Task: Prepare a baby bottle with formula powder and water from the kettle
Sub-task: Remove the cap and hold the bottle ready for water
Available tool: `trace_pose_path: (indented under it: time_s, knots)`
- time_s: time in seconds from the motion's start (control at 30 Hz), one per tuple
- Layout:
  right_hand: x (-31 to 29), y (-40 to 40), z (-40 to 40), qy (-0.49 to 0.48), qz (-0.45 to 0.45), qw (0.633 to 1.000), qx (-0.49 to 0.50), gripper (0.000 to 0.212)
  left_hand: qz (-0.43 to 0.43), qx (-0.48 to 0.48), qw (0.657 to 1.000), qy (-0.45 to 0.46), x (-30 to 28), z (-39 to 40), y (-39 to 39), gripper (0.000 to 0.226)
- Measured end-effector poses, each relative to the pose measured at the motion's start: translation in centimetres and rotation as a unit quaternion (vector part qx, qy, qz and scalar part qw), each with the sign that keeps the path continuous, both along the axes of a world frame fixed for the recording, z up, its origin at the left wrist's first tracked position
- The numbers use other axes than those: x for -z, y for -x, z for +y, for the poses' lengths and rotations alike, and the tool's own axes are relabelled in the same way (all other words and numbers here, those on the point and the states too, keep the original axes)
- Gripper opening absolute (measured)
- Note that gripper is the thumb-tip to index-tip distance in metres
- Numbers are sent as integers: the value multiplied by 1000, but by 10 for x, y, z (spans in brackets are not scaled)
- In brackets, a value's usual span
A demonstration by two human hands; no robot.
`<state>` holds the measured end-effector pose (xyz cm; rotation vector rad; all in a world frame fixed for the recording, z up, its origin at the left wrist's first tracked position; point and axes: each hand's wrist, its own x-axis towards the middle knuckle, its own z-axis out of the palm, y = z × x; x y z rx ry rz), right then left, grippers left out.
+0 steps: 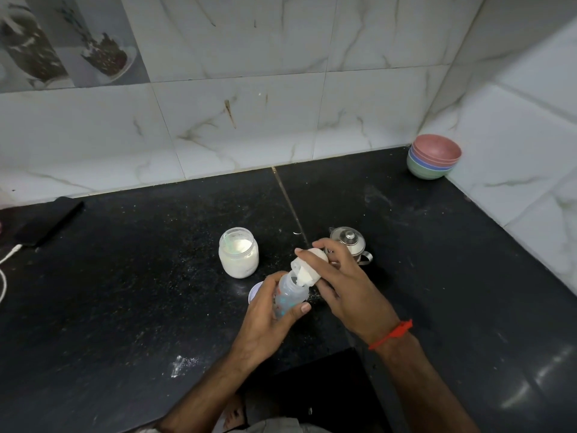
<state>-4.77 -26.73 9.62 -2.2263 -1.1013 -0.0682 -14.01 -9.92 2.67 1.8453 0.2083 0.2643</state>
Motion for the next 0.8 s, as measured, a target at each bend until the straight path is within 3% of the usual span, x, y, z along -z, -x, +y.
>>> trace_pose_path:
  time_s: [0.13, 0.3, 0.8]
  knots:
    - [-6, 7, -3, 1, 16, 1000, -20, 68, 3, 1, 1000, 23, -4, -3, -2, 57]
    - [-13, 10, 1, 4, 29, 1000, -8, 52, 6, 0, 999, 31, -4, -6, -5, 53]
    - [-14, 7, 0, -97, 8, 995, -26, 46, -5, 5, 998, 68, -13, -7, -11, 61]
